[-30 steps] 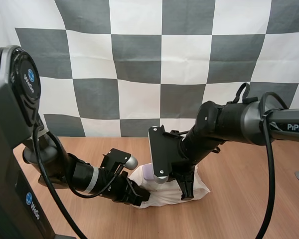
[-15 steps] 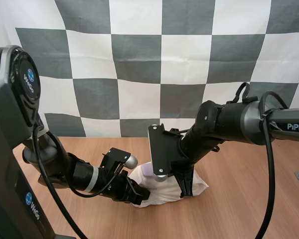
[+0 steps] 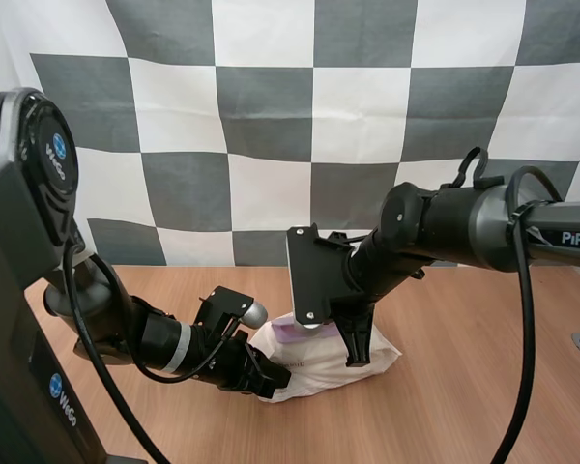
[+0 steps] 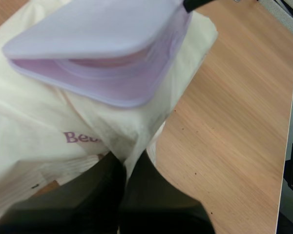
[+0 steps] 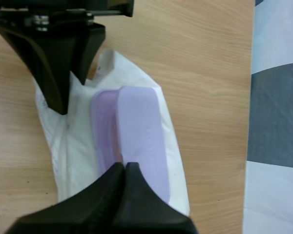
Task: Open the wet wipes lid
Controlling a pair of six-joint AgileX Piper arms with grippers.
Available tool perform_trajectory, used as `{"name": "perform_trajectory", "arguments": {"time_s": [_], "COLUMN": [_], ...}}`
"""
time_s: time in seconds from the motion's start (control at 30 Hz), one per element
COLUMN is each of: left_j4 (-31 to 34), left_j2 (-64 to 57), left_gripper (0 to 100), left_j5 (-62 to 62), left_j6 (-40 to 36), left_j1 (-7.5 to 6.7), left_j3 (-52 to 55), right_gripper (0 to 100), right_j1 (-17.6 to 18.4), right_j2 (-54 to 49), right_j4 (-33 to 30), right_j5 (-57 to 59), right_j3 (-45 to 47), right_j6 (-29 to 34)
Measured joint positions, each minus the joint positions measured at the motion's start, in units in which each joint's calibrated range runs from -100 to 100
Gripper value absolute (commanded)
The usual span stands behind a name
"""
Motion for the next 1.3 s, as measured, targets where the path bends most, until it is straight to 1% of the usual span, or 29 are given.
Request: {"name": "perform_trajectory", "arguments": {"time_s": [0.13, 0.47, 0.6, 0.8, 1.0, 1.13, 1.2, 1.3], "left_j4": [0.40, 0.78, 1.12, 1.33, 1.57, 1.83, 1.83, 1.83], "left_j2": [0.00, 0.00, 0.00, 0.00, 0.00, 0.00, 0.00, 0.00], "left_gripper": [0, 0, 0, 0, 0, 0, 0, 0], "left_j5": [0.00, 0.00, 0.33, 0.81, 1.45, 1.50, 1.50, 1.66], "left_j6": [0.00, 0.00, 0.00, 0.00, 0.00, 0.00, 0.00, 0.00], "left_j1": [0.00, 0.00, 0.00, 0.00, 0.00, 0.00, 0.00, 0.00], "left_j3": [0.00, 0.00, 0.00, 0.00, 0.00, 0.00, 0.00, 0.00], "right_gripper": [0, 0, 0, 0, 0, 0, 0, 0], "right_j1": [0.00, 0.00, 0.00, 0.00, 0.00, 0.00, 0.00, 0.00], "right_j2": [0.00, 1.73, 5.36, 6.75, 8.64, 10.85, 11.78, 14.21], "right_j4": [0.00, 0.00, 0.11, 0.11, 0.01, 2.21, 2.44, 2.18], "right_j5": [-4.86, -7.63, -14.91, -18.92, -18.96, -18.52, -19.84, -18.53], "right_j3": [0.00, -0.55, -0.66, -0.81, -3.12, -5.16, -5.29, -4.98], "right_j6": [0.00, -0.09, -0.19, -0.19, -0.10, -0.10, -0.20, -0.22]}}
